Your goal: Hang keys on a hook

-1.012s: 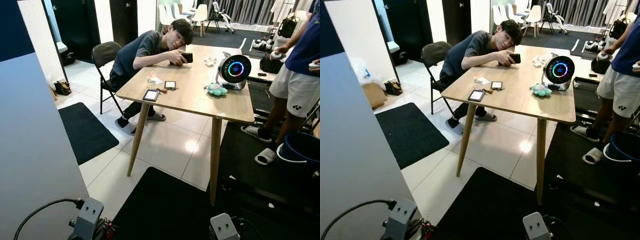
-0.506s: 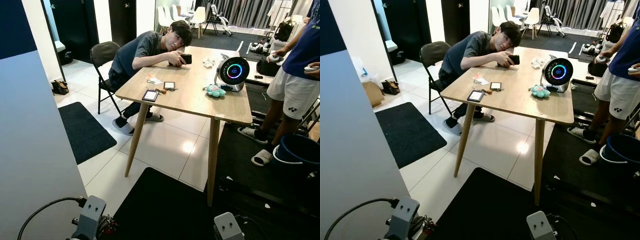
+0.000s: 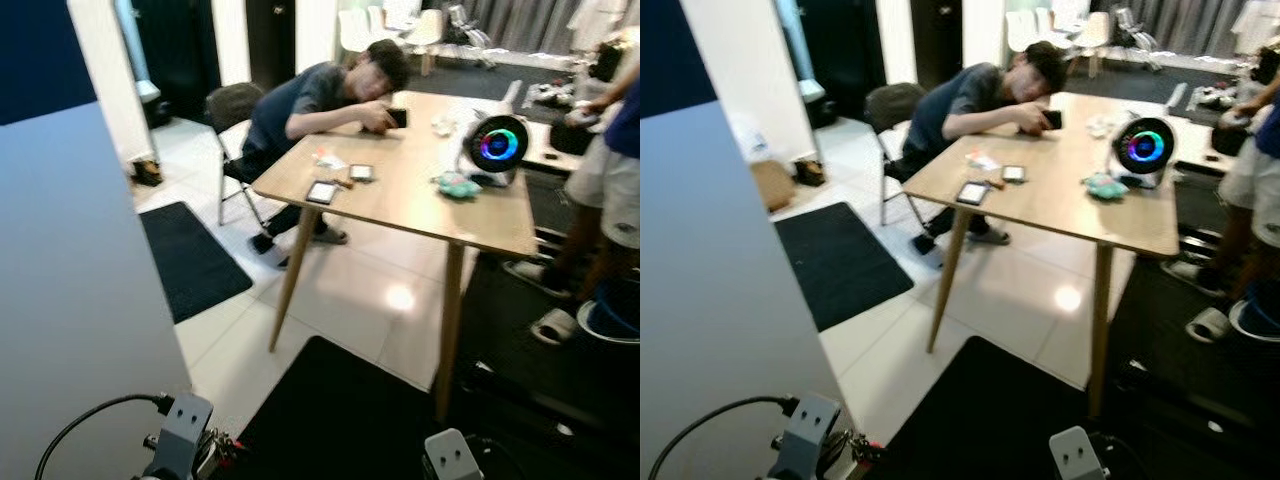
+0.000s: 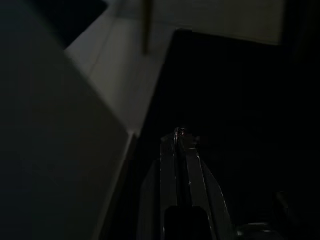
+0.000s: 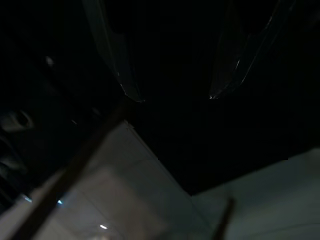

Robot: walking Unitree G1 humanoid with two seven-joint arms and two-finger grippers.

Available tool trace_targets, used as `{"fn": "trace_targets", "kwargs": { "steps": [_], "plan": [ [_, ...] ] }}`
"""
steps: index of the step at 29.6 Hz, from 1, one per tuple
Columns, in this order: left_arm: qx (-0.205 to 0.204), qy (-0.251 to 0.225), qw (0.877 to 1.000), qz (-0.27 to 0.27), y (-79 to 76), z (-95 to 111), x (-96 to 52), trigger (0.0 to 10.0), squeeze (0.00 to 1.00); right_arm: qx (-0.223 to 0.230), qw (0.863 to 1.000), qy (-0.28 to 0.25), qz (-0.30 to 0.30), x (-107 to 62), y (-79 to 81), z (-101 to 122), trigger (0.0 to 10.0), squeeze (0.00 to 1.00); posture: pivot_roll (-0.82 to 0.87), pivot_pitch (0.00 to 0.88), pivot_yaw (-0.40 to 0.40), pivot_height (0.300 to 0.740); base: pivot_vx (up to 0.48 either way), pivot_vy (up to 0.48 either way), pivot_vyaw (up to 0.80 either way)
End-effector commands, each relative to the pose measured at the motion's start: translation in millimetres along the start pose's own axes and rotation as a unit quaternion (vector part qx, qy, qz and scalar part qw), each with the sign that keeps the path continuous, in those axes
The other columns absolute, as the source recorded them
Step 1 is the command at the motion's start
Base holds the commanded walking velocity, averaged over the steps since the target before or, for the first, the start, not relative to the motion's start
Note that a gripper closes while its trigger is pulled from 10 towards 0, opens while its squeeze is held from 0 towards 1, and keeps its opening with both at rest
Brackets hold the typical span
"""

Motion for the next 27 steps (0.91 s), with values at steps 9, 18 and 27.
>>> {"fn": "trace_targets", "kwargs": {
  "steps": [9, 18, 27],
  "plan": [
    [0.001, 0.008, 1.0, 0.003, -0.7, -7.8, -2.8, 10.0, 0.0, 0.001, 1.0, 0.005, 0.01, -4.4, 2.8, -6.0, 10.0, 0.0, 0.06, 0.119, 0.002, 0.74, 0.0, 0.0, 0.8],
    [0.001, 0.008, 1.0, 0.004, -0.2, -7.4, -2.3, 10.0, 0.0, 0.001, 1.0, 0.006, 0.012, -5.1, 4.0, -6.5, 10.0, 0.0, 0.06, 0.122, 0.004, 0.74, 0.0, 0.0, 0.79],
    [0.003, 0.008, 1.0, 0.004, 0.1, -7.3, -2.5, 10.0, 0.0, 0.003, 1.0, 0.007, 0.013, -5.8, 5.9, -7.1, 10.0, 0.0, 0.06, 0.127, 0.007, 0.74, 0.0, 0.0, 0.77]
  ]
}}
Point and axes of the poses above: a point about 5 cm out from each wrist's last joint towards the gripper, its own x axis pointing out of the wrist towards the gripper, its own z axis along the axis of the wrist's last joint, y = z × x, the point moved 1 cm from there along x, pointing out of the wrist towards the gripper, and after that the axes turned 14 degrees about -x, right-handed, at the moved point
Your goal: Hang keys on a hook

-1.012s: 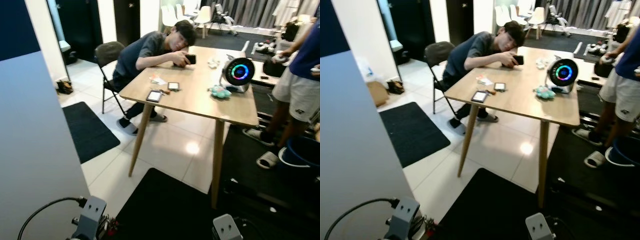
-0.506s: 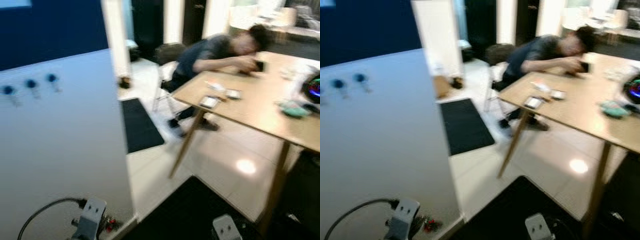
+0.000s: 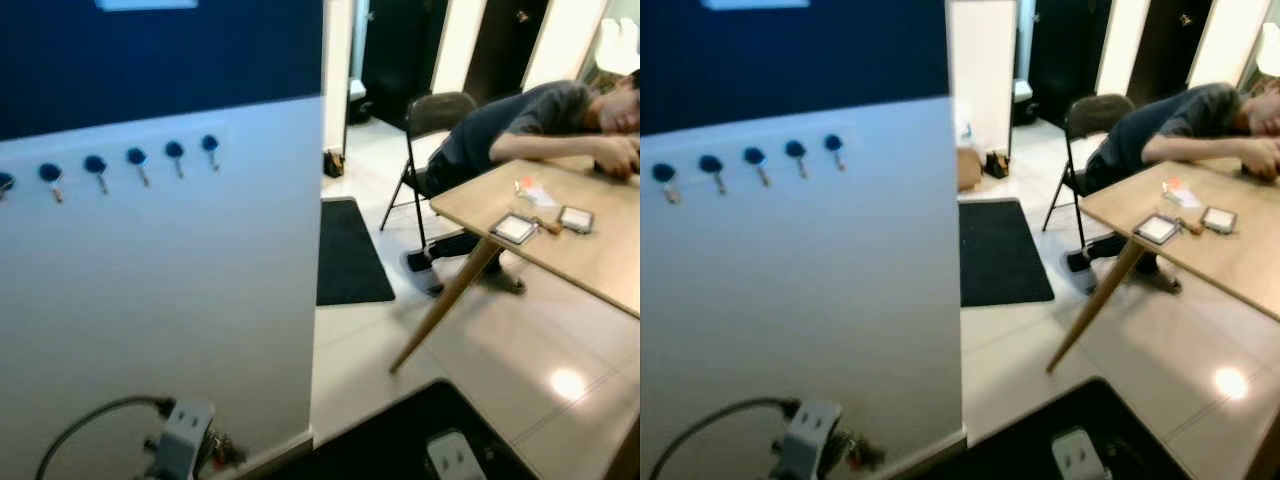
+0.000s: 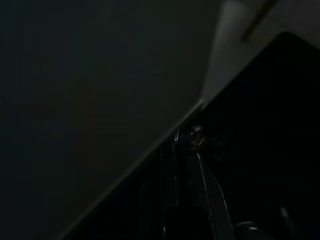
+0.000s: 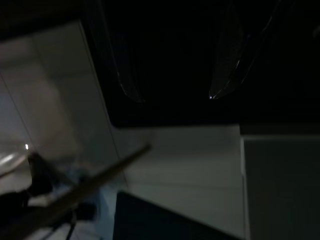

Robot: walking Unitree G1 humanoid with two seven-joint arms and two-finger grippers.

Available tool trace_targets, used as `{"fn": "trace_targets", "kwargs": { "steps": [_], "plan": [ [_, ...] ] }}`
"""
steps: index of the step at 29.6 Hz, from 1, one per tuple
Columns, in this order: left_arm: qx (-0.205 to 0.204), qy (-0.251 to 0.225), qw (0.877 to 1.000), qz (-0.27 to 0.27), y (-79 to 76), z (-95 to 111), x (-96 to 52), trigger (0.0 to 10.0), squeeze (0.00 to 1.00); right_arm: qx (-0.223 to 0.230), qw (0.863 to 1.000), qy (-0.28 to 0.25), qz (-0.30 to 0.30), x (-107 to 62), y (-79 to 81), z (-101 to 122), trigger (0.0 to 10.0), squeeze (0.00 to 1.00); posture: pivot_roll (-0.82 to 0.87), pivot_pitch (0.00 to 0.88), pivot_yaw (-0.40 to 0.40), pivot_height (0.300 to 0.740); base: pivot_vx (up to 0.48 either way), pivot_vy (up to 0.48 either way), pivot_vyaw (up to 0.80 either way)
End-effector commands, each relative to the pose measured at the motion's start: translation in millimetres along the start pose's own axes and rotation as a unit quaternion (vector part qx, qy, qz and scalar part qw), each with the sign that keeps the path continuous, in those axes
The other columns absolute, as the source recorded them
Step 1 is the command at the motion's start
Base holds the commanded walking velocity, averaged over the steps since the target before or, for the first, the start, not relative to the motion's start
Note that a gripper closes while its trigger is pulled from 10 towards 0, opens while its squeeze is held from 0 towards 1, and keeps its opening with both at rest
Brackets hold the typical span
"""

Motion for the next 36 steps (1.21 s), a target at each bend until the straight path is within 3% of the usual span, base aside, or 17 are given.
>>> {"fn": "trace_targets", "kwargs": {
  "steps": [1, 36],
  "plan": [
    [0.0, 0.013, 1.0, 0.002, 0.4, -8.4, -3.7, 10.0, 0.0, 0.002, 1.0, 0.015, 0.007, -6.2, 4.0, -8.6, 10.0, 0.0, 0.06, 0.127, 0.007, 0.74, 0.0, 0.0, 0.77],
    [0.001, 0.014, 1.0, 0.006, 2.5, -7.9, -5.0, 10.0, 0.0, 0.004, 1.0, 0.016, 0.006, -7.9, 6.6, -9.6, 10.0, 0.0, 0.06, 0.133, 0.012, 0.74, 0.0, 0.0, 0.75]
  ]
}}
Point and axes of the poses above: a point about 5 cm out from each wrist's last joint towards the gripper, its own x axis pointing out of the wrist towards the gripper, its own z axis along the axis of the wrist's last joint, y = z × x, the point moved 1 cm from there along x, pointing out of the wrist towards the gripper, and after that the axes turned 14 degrees about -x, right-handed, at the moved point
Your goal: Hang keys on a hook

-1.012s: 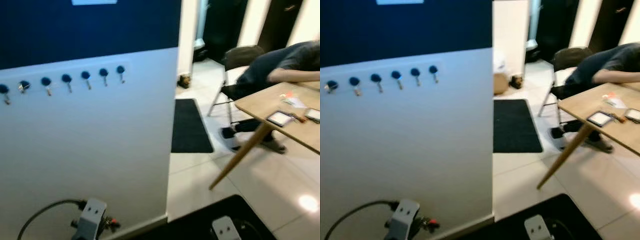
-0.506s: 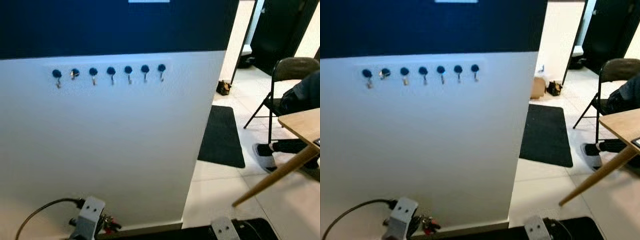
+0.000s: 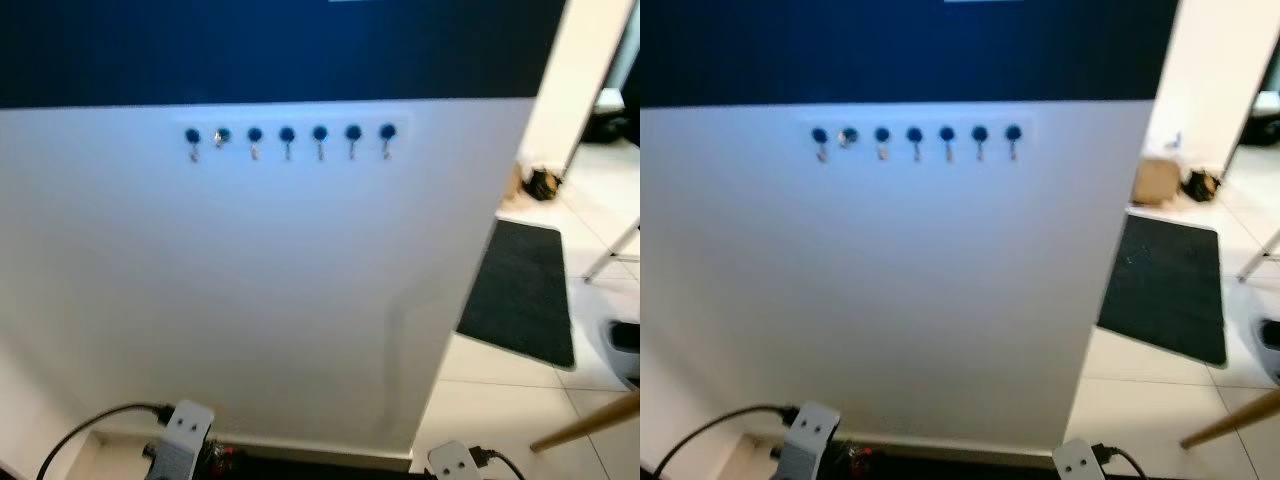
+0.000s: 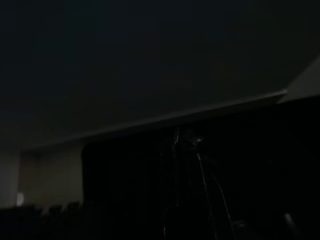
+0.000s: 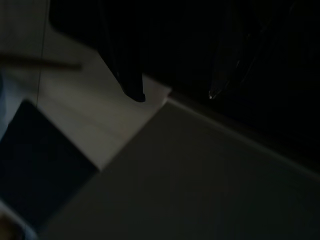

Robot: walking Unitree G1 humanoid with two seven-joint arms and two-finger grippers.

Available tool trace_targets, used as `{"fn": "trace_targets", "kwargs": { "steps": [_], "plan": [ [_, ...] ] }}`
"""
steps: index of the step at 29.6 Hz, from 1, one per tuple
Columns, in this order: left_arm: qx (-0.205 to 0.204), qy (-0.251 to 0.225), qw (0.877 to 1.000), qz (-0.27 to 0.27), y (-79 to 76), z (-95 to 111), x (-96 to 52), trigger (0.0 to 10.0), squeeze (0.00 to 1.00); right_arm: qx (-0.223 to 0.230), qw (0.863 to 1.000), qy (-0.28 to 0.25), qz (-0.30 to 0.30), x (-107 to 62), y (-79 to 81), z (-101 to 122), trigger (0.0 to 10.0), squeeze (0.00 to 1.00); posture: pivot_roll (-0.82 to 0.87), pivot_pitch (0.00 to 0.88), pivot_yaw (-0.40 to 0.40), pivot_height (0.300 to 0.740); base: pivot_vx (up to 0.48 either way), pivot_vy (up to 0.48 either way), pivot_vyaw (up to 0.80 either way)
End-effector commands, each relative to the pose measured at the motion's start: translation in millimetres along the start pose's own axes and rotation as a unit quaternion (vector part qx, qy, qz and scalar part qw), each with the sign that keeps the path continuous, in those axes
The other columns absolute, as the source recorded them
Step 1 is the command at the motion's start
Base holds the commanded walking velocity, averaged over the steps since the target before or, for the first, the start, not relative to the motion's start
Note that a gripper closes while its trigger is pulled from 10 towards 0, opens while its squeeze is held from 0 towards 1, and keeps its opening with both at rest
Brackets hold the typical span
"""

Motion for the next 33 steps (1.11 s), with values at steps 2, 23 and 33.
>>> {"fn": "trace_targets", "kwargs": {
  "steps": [2, 23, 33],
  "plan": [
    [0.0, 0.013, 1.0, 0.001, 0.1, -6.8, -2.3, 10.0, 0.0, 0.003, 1.0, 0.006, 0.002, -2.5, 3.2, -2.9, 10.0, 0.0, 0.06, 0.133, 0.012, 0.74, 0.0, 0.0, 0.35],
    [0.001, 0.007, 1.0, 0.007, 1.2, -1.9, 0.4, 10.0, 0.0, 0.013, 1.0, 0.005, -0.007, -1.3, 1.6, -1.4, 10.0, 0.0, 0.06, 0.131, 0.014, 0.74, 0.0, 0.0, 0.0],
    [0.007, 0.006, 1.0, 0.008, 1.1, -1.1, 2.0, 10.0, 0.0, 0.012, 1.0, 0.006, -0.007, 0.0, 1.3, -0.8, 10.0, 0.0, 0.06, 0.122, 0.015, 0.74, 0.0, 0.0, 0.0]
  ]
}}
Point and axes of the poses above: a point about 5 cm out from each wrist's last joint towards the gripper, its own x axis pointing out of the wrist towards the gripper, its own z axis along the axis of the wrist's last joint, y = z × x, the point moved 1 cm from there along x, pointing out of the wrist towards the gripper, and after that the axes turned 14 degrees about -x, right-handed, at the moved point
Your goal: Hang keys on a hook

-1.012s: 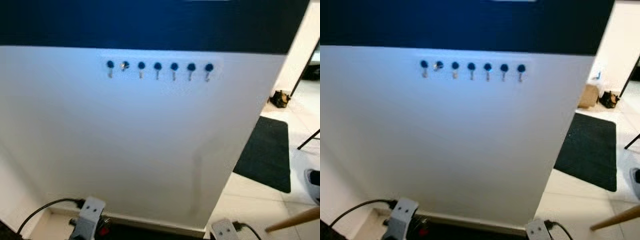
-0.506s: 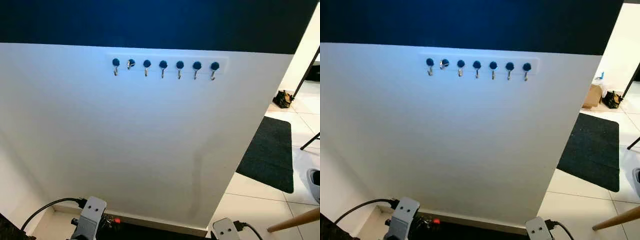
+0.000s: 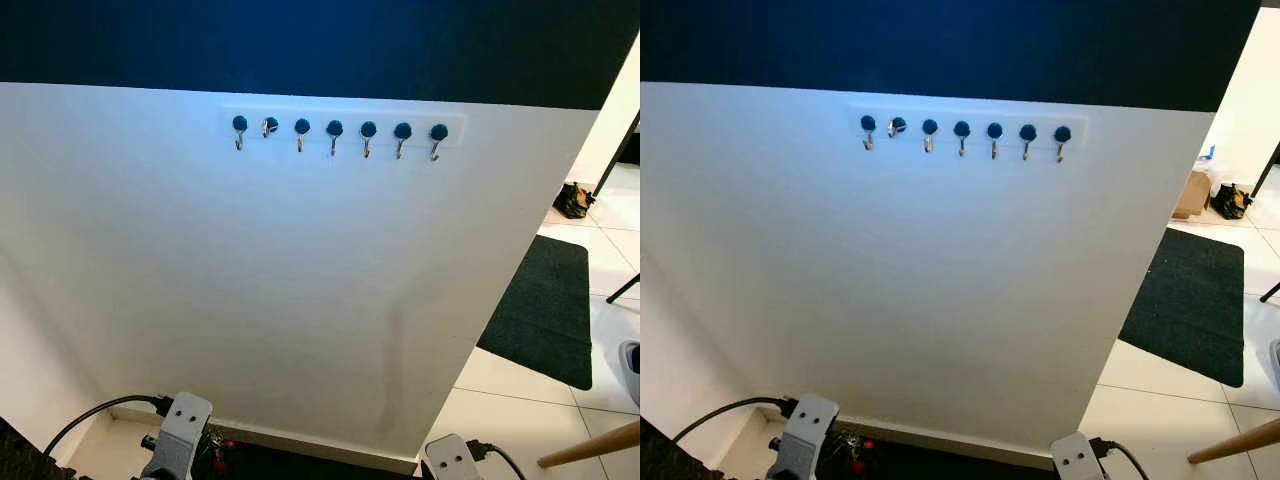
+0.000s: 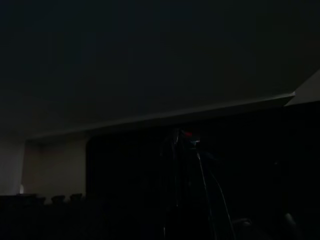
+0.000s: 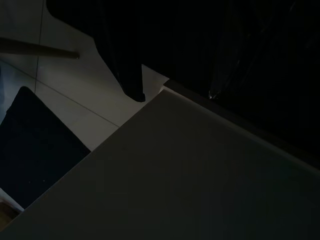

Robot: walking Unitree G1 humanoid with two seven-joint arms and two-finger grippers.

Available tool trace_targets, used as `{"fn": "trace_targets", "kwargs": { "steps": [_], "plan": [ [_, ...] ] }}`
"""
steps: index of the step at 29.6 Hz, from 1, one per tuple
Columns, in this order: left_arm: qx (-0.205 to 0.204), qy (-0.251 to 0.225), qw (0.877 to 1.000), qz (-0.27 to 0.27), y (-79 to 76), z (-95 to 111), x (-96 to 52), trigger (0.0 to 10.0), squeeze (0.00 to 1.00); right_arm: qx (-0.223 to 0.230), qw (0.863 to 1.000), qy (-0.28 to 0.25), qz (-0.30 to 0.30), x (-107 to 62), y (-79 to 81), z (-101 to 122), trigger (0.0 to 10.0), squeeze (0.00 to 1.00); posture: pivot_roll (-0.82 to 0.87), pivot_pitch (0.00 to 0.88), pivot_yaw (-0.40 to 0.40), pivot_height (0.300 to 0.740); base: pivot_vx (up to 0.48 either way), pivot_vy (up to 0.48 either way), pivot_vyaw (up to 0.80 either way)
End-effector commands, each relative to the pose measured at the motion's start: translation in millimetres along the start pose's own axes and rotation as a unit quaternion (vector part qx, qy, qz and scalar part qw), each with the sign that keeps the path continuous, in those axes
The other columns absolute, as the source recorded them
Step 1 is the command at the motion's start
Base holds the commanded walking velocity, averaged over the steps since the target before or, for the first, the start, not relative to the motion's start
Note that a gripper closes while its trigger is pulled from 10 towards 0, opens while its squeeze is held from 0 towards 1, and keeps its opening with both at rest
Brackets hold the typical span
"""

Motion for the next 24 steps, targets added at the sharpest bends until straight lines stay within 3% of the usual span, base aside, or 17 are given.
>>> {"fn": "trace_targets", "kwargs": {
  "steps": [1, 3, 10, 24],
  "plan": [
    [0.007, 0.013, 1.0, 0.004, 1.0, -6.0, -0.9, 10.0, 0.0, 0.006, 1.0, 0.013, 0.0, -2.6, 2.7, -4.9, 10.0, 0.0, 0.06, 0.123, 0.014, 0.74, 0.0, 0.0, 0.0],
    [0.007, 0.013, 1.0, 0.004, 0.8, -5.7, -0.6, 10.0, 0.0, 0.006, 1.0, 0.013, 0.0, -2.5, 2.6, -4.8, 10.0, 0.0, 0.06, 0.122, 0.014, 0.74, 0.0, 0.0, 0.0],
    [0.019, 0.014, 1.0, 0.004, -0.4, -4.4, 1.2, 10.0, 0.0, 0.006, 1.0, 0.014, 0.0, -2.0, 2.3, -4.7, 10.0, 0.0, 0.06, 0.122, 0.017, 0.74, 0.0, -0.454, 0.0],
    [0.014, 0.025, 0.999, 0.016, 3.1, -7.3, 2.0, 10.0, 0.0, 0.007, 1.0, 0.015, -0.001, -2.8, 2.3, -5.6, 10.0, 0.0, 0.06, 0.126, 0.019, 0.74, 0.0, 0.0, 0.0]
  ]
}}
Point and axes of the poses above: a point about 5 cm out from each wrist's last joint towards the gripper, its own x axis pointing out of the wrist towards the gripper, its own z axis along the axis of the wrist's last joint, y = z × x, the point moved 1 cm from there along x, pointing out of the wrist towards the gripper, and after that the axes turned 14 degrees about -x, right-handed, at the moved point
